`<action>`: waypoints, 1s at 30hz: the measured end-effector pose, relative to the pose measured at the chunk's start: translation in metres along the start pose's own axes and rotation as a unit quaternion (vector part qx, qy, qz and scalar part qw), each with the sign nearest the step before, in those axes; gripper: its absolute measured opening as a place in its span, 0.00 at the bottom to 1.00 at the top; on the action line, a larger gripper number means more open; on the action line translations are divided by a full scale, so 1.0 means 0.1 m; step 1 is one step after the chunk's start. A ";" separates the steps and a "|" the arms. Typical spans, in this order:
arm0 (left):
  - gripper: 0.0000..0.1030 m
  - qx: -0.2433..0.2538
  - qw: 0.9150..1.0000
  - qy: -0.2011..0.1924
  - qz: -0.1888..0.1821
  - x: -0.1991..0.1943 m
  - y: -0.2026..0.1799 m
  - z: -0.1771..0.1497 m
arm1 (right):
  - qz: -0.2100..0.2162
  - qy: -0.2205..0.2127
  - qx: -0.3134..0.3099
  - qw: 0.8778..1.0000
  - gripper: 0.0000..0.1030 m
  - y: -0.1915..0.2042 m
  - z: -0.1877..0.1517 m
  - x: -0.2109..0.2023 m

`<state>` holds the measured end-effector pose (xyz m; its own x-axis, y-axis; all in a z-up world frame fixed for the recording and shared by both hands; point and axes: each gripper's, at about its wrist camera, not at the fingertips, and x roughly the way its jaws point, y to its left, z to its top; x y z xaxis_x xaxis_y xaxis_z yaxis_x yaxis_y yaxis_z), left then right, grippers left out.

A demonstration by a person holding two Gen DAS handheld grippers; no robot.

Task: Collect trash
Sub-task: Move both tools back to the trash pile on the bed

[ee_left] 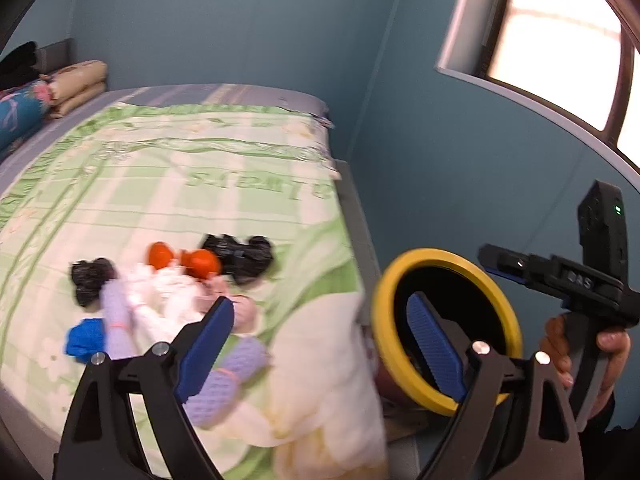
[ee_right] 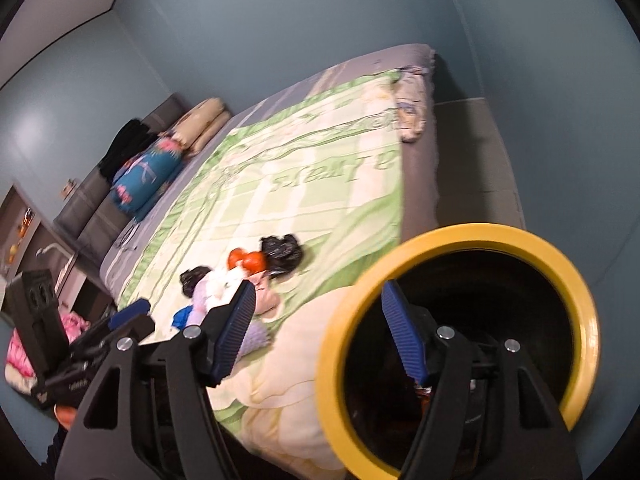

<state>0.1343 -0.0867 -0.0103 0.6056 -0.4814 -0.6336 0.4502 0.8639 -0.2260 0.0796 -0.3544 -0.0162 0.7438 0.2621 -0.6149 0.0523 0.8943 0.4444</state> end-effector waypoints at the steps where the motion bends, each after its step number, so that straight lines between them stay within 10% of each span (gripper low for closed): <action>1: 0.83 -0.003 1.000 -0.002 0.006 -0.02 0.05 0.00 | 0.004 0.005 -0.007 1.000 0.61 0.07 0.00 0.04; 30: 0.84 -0.173 0.971 0.026 0.165 -0.03 2.27 -0.63 | 0.018 0.178 -0.127 0.976 0.61 1.31 -0.59 1.61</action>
<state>0.1937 0.1201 -0.1062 0.6415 -0.1693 -0.7482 -0.0161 0.9721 -0.2338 0.1667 -0.1741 -0.0954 0.4613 0.3634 -0.8094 -0.1700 0.9316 0.3214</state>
